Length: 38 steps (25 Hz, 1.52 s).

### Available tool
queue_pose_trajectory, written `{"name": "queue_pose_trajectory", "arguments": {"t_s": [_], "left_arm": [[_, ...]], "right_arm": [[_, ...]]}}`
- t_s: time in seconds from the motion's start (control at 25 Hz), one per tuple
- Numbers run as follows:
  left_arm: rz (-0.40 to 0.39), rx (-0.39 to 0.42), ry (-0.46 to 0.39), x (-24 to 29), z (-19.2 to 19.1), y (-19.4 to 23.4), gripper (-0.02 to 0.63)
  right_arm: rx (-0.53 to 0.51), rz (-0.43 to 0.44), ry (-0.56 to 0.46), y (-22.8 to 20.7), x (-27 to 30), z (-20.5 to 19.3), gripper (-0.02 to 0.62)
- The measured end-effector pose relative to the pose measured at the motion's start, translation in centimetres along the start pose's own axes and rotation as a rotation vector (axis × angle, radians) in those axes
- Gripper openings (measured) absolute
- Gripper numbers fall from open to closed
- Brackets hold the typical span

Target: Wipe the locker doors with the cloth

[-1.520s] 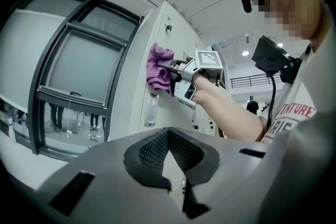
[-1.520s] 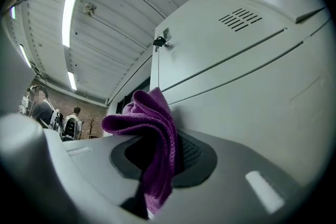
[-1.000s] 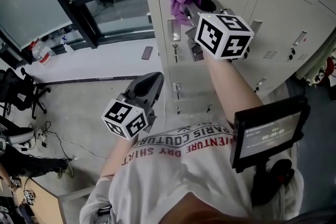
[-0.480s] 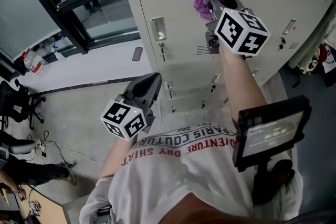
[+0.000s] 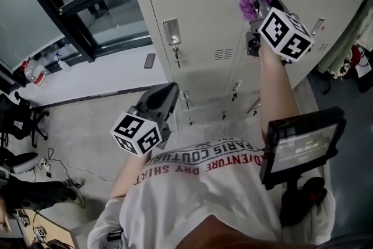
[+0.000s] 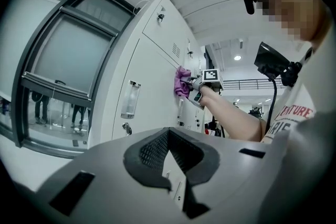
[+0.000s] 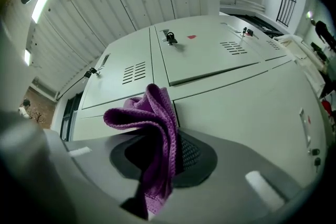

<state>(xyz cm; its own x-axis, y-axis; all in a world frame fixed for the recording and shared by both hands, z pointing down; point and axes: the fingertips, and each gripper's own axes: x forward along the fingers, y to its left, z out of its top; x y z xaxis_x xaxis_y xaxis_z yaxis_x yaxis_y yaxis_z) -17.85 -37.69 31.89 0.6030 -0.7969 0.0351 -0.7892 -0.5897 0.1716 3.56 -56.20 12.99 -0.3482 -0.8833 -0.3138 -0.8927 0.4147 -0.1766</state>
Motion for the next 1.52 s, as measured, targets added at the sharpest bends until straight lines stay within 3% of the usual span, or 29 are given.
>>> {"name": "queue_pose_trajectory", "arguments": {"t_s": [0.12, 0.24, 0.48, 0.76, 1.04, 1.52], "left_arm": [[0.002, 0.004, 0.000, -0.2, 0.1, -0.1, 0.002], [0.008, 0.006, -0.003, -0.5, 0.1, 0.0, 0.002], [0.046, 0.007, -0.009, -1.7, 0.5, 1.1, 0.002], [0.111, 0.021, -0.035, -4.2, 1.7, 2.4, 0.002], [0.172, 0.014, -0.047, -6.7, 1.9, 3.8, 0.002], [0.177, 0.013, -0.064, -8.4, 1.9, 4.3, 0.002]], "right_arm": [[-0.009, 0.000, -0.007, 0.0, -0.2, 0.2, 0.066], [0.056, 0.041, -0.048, 1.4, -1.3, 0.1, 0.066], [0.098, 0.258, -0.029, 9.8, -3.6, -2.5, 0.066], [0.043, 0.458, 0.048, 19.7, -3.9, -7.7, 0.066], [-0.031, 0.429, 0.136, 23.0, -1.1, -13.2, 0.066], [-0.119, 0.327, 0.195, 23.2, 0.9, -14.9, 0.066]]}}
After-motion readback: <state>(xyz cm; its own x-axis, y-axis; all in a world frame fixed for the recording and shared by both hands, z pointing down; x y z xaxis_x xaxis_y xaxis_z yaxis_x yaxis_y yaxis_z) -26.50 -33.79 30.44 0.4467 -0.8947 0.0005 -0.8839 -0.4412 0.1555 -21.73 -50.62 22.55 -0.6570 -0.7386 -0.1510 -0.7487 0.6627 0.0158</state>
